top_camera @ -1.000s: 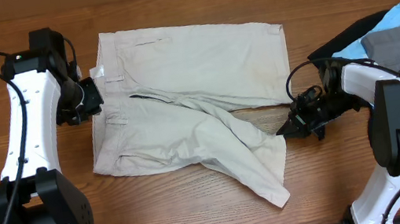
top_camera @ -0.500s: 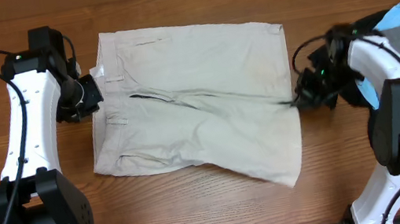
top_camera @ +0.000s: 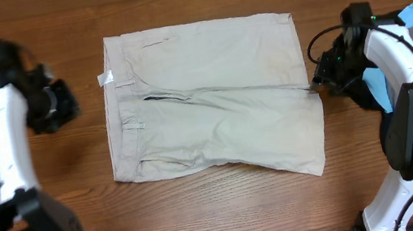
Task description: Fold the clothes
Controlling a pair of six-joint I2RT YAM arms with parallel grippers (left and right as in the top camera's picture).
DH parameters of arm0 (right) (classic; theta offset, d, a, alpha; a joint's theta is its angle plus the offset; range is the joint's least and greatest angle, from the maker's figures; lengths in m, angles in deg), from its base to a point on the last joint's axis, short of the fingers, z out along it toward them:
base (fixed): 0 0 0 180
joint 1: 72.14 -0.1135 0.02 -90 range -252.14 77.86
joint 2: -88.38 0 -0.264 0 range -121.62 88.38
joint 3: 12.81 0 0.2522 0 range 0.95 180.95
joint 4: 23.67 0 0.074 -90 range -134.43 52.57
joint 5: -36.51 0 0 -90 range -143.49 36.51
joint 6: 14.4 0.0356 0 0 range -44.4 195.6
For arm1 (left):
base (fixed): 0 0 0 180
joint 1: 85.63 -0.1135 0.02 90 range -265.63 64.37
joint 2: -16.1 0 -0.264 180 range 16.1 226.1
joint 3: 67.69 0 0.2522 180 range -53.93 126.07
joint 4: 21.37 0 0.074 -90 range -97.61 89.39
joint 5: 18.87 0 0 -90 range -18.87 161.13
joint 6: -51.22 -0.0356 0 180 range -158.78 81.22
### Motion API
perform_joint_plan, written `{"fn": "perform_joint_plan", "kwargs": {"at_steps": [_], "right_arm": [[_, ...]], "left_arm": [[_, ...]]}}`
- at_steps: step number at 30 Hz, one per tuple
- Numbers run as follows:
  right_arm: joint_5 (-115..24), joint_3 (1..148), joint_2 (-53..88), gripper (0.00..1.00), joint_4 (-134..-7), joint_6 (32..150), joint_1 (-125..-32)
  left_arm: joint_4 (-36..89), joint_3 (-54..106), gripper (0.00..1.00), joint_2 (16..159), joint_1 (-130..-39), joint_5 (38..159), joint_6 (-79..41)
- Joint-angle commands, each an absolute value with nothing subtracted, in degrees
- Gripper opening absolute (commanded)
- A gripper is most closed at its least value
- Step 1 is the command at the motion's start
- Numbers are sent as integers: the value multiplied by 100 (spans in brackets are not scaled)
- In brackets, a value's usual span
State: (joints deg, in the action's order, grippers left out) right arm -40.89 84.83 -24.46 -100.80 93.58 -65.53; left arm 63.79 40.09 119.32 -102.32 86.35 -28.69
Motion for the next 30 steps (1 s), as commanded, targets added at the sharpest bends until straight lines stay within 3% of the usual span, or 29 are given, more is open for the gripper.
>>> {"fn": "perform_joint_plan", "kwargs": {"at_steps": [1,9,16,18,20,22,24,30], "right_arm": [[-4290,9440,-2444,55,-10594,9164,-6525],[-4275,11549,-2442,56,-12572,9035,-6621],[-3547,11774,-2354,51,-13451,8591,-7191],[-3564,11757,-2354,52,-13449,8558,-7423],[-3669,11752,-2359,56,-13392,8560,-7611],[-3846,11752,-2359,63,-13298,8560,-7768],[-3844,11752,-2359,100,-13322,8560,-7810],[-3842,11752,-2359,100,-13154,8560,-7814]], "left_arm": [[6510,4086,22,11033,-10811,9909,-3768],[7164,4051,25,9753,-10942,9916,-3752],[7299,3260,31,8697,-10435,9516,-3425],[7266,2910,37,8623,-10309,9085,-3407],[7039,2523,55,8638,-10285,8867,-3403],[6385,1933,59,8743,-10285,8875,-3204],[5911,1548,62,8907,-10285,8917,-3042],[5030,932,61,9774,-10285,9442,-3049]]}}
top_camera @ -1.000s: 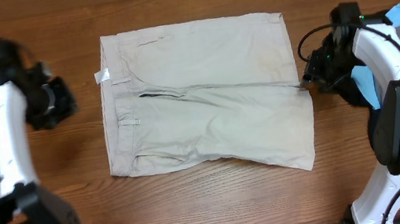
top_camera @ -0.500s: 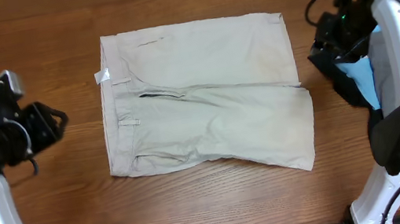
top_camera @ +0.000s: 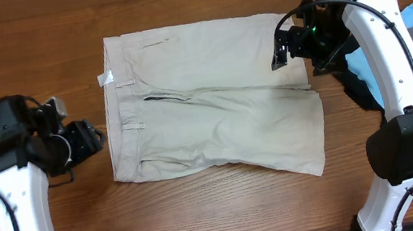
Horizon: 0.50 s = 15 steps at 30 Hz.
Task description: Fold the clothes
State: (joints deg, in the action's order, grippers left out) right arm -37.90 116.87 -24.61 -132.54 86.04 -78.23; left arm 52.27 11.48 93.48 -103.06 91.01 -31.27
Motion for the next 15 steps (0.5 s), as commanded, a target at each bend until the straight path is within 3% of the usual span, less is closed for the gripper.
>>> {"fn": "perform_joint_plan", "kwargs": {"at_steps": [1,5,15], "right_arm": [[-3842,11752,-2359,100,-13108,8560,-7814],[-3842,11752,-2359,100,-12839,8560,-7814],[-3842,11752,-2359,100,-12295,8560,-7814]], "left_arm": [[4949,908,58,9958,-10285,9555,-3116],[4770,901,43,10695,-10285,9986,-3466],[4757,886,53,11748,-10285,10113,-3755]]}}
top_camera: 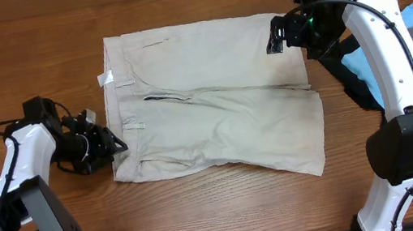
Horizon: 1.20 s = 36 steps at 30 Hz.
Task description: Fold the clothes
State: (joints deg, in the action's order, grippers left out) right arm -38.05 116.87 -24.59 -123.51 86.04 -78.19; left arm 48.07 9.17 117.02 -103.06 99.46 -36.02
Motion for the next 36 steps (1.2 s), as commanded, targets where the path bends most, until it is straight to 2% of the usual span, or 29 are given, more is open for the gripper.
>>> {"fn": "perform_joint_plan", "kwargs": {"at_steps": [1,10,15,17,20,21,23,34,36], "right_arm": [[-3842,11752,-2359,100,-12297,8560,-7814],[-3842,11752,-2359,100,-12297,8560,-7814],[-3842,11752,-2359,100,-12297,8560,-7814],[-3842,11752,-2359,100,-12295,8560,-7814],[-3842,11752,-2359,100,-12297,8560,-7814],[-3842,11752,-2359,100,-12297,8560,-7814],[-3842,11752,-2359,100,-12297,8560,-7814],[-3842,11752,-2359,100,-12295,8560,-7814],[-3842,11752,-2359,100,-12297,8560,-7814]], "left_arm": [[4755,877,53,11750,-10285,10110,-3755],[4399,543,56,11768,-10285,10102,-3752],[4224,374,48,11768,-10285,10266,-3755],[4224,372,41,11768,-10285,10443,-3755],[4252,377,15,11766,-10285,10755,-3757],[4298,379,9,11766,-10285,10810,-3759],[4425,379,4,11757,-10285,10823,-3757],[5234,423,4,11580,-10287,10788,-4010],[5334,423,4,11377,-10287,10464,-3790]]}}
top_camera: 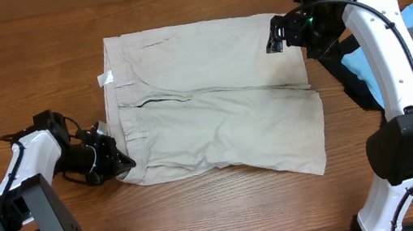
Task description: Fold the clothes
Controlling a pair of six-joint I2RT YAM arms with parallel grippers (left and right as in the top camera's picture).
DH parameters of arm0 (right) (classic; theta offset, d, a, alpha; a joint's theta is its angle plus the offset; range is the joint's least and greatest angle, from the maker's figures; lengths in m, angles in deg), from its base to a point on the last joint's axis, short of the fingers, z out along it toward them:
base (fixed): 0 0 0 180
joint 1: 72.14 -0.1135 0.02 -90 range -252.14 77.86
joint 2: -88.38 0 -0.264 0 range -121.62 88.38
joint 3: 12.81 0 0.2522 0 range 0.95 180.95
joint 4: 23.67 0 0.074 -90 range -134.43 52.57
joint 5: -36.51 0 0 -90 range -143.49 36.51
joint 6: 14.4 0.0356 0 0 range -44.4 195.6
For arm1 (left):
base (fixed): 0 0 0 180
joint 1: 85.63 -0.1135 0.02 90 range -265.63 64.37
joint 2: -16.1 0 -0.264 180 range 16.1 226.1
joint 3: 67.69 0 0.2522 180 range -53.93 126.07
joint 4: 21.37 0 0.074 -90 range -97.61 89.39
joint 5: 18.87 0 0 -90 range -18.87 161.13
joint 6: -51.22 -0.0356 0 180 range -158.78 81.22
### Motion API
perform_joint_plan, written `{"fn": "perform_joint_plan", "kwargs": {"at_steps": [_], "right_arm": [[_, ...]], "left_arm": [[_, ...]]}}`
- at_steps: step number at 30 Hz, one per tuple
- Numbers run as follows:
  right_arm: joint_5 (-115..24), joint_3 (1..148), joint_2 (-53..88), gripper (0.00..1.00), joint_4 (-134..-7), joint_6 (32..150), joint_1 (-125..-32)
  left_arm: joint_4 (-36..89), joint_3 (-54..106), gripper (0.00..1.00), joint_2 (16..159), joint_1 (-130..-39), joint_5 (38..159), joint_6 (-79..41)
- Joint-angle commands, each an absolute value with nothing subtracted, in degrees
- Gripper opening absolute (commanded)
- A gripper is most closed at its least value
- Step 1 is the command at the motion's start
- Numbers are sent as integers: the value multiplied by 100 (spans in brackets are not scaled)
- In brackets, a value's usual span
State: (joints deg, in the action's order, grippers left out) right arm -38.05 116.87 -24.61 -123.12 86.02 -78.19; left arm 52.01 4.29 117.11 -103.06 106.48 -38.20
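Observation:
Beige shorts lie flat on the wooden table, waistband to the left and leg hems to the right. My left gripper lies low at the shorts' near left waistband corner, its fingertips touching the fabric, which is bunched a little inward there. The overhead view does not show whether its jaws have closed on the cloth. My right gripper hovers over the far right hem corner and looks open, with nothing in it.
A pile of other clothes sits at the right edge: a blue garment, a grey one and something dark under them. Bare wood lies left of the shorts.
My left gripper has moved from just off the waistband's near left edge onto that corner, and the fabric there has shifted slightly right. The right arm has not moved.
At first both grippers were out beside the shorts, left far out and right at the right hem. Then the right one rose over the far right area and the left came nearer. The left then reached the waistband edge and now touches its near corner.

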Motion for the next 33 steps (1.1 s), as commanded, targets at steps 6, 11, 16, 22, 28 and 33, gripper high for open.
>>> {"fn": "perform_joint_plan", "kwargs": {"at_steps": [6,11,16,22,28,33], "right_arm": [[-3842,11752,-2359,100,-12295,8560,-7814],[-3842,11752,-2359,100,-12297,8560,-7814],[-3842,11752,-2359,100,-12297,8560,-7814],[-3842,11752,-2359,100,-12297,8560,-7814],[-3842,11752,-2359,100,-12295,8560,-7814],[-3842,11752,-2359,100,-12297,8560,-7814]], "left_arm": [[5821,420,4,11276,-10285,9741,-3527],[5946,401,4,11276,-10285,9238,-3228],[6084,311,4,11276,-10285,8937,-2990],[6156,243,4,11278,-10285,8572,-2703],[5891,-69,4,11278,-10285,8569,-2627],[5489,-524,4,11283,-10285,8567,-2443]]}}
